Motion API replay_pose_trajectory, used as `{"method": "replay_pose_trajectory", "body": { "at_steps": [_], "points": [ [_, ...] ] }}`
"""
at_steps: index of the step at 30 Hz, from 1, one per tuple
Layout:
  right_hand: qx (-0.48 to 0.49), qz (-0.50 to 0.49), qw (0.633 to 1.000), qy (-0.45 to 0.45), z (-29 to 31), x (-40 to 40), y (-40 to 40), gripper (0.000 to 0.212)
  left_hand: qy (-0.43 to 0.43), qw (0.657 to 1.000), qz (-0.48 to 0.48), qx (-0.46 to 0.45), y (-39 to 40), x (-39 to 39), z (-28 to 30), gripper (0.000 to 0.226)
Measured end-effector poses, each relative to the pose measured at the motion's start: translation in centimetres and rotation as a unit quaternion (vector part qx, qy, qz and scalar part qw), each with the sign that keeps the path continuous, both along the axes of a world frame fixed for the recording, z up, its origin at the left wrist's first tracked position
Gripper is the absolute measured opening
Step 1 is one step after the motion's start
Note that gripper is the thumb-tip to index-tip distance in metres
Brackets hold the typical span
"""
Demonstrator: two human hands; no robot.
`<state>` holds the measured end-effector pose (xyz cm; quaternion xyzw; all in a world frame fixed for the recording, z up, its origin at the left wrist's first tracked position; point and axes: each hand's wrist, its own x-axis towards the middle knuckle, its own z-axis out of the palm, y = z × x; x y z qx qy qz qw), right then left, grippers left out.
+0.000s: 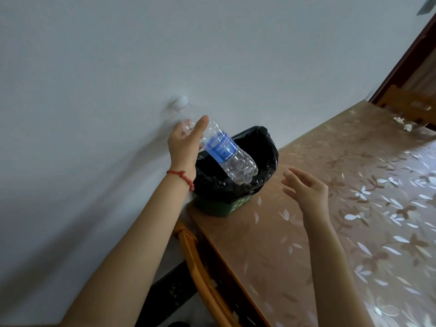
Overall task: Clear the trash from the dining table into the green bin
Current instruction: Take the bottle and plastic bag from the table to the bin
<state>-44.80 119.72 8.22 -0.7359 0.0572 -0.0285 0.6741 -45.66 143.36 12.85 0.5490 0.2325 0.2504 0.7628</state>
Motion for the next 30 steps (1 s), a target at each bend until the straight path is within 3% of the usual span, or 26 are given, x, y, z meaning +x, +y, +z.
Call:
{"method": "replay_pose_trajectory", "body": {
  "at_steps": [5, 8, 13, 19, 26, 30],
  "points": [
    [0.011, 0.002, 1.0, -0.001, -0.3, -0.4, -0.8, 0.034, 0.001, 0.998, 0.04, 0.038, -1.6, 2.1, -1.2, 0.043],
    [0.01, 0.005, 1.0, 0.002, -0.6, -0.5, -0.9, 0.035, 0.038, 0.995, 0.034, 0.083, -2.4, 2.5, -2.0, 0.068],
    [0.002, 0.011, 1.0, 0.01, -1.1, -0.8, -0.8, 0.034, 0.078, 0.992, -0.011, 0.099, -3.3, 2.4, -2.8, 0.075],
    [0.005, 0.026, 0.999, 0.023, -1.6, -1.2, -0.4, 0.033, 0.064, 0.99, -0.034, 0.117, -3.0, 0.1, -2.5, 0.061],
    [-0.03, 0.08, 0.996, 0.028, -3.0, -2.5, 1.2, 0.03, 0.086, 0.961, -0.069, 0.255, -1.1, -6.0, -5.0, 0.041],
    [-0.097, 0.114, 0.989, 0.011, -4.2, -3.5, 2.0, 0.033, 0.124, 0.912, -0.06, 0.386, -0.9, -9.4, -6.5, 0.043]
  ]
}}
